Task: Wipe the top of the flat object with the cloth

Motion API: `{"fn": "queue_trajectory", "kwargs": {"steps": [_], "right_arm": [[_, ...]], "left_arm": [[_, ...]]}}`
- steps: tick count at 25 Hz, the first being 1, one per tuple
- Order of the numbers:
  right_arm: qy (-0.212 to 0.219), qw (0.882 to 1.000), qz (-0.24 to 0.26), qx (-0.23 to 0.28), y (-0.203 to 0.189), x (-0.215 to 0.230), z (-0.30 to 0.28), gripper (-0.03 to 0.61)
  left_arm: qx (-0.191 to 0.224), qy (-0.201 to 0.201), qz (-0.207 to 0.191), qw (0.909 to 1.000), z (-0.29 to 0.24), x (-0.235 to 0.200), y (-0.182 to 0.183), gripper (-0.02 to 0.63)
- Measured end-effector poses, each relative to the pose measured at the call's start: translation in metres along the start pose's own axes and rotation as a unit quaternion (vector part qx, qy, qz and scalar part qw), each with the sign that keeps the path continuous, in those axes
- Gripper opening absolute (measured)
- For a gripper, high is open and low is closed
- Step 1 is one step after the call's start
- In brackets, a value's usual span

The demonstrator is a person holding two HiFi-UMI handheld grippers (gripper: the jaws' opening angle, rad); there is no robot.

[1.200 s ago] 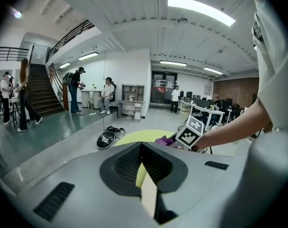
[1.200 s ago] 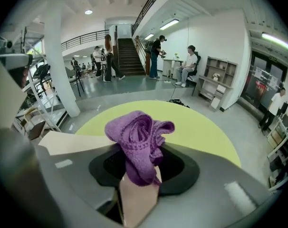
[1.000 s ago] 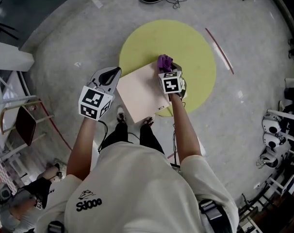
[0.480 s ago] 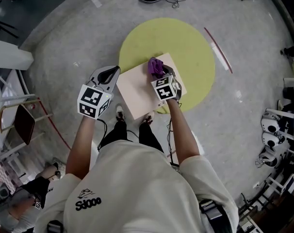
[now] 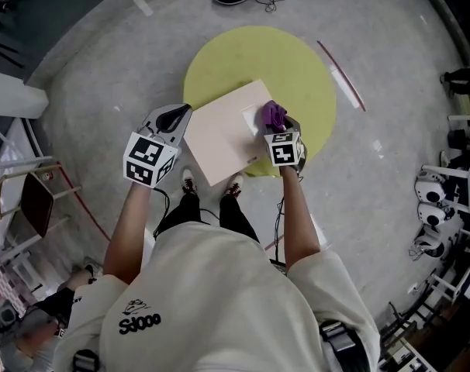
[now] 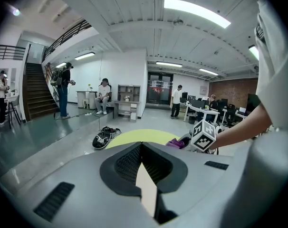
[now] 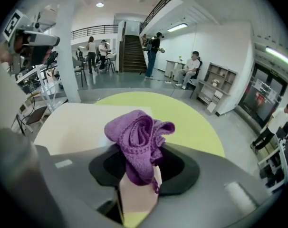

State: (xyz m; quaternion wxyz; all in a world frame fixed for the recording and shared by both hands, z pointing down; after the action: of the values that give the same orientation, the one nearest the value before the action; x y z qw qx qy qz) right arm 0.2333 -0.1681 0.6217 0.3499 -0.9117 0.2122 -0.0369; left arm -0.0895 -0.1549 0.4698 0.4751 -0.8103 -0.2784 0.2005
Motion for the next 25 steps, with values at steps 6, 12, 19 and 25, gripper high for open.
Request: {"fn": "queue_trajectory", "kwargs": {"steps": [6,12,19,25], "right_arm": [[-0.02,0.999,-0.043,-0.001,-0.009,-0.005,0.012,0.171],[0.009,0.999,-0.034,0.011,0.007,-0.047,0.003,0.172],[0.07,0.997,0.012,0.029,0.041,-0.111,-0.014,0.172],[0.14,0.985,0.094,0.036,0.058,-0.186,-0.022,0.172]], "left_arm": [[0.001,-0.003,-0.002,1.0,0.004,0.004,-0.001,0.006],[-0.001,0.007,0.001,1.0,0.018,-0.004,-0.007,0.006],[-0.007,0.032,0.012,0.9994,0.042,-0.023,-0.02,0.006],[-0.009,0.045,0.019,0.9987,0.061,-0.033,-0.027,0.006]]}}
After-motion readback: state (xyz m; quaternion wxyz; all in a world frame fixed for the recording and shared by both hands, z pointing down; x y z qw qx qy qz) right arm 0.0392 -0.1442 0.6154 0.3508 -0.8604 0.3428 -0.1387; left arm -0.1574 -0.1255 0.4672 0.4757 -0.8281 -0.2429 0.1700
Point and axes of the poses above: the fingertips, and each gripper's own axes: z backward along the fingers, x to its right, y out of its top, the point moved 10 cm from there along z, backward along the fingers, and after that the axes turned 1 degree about y, right-handed, at the moved point
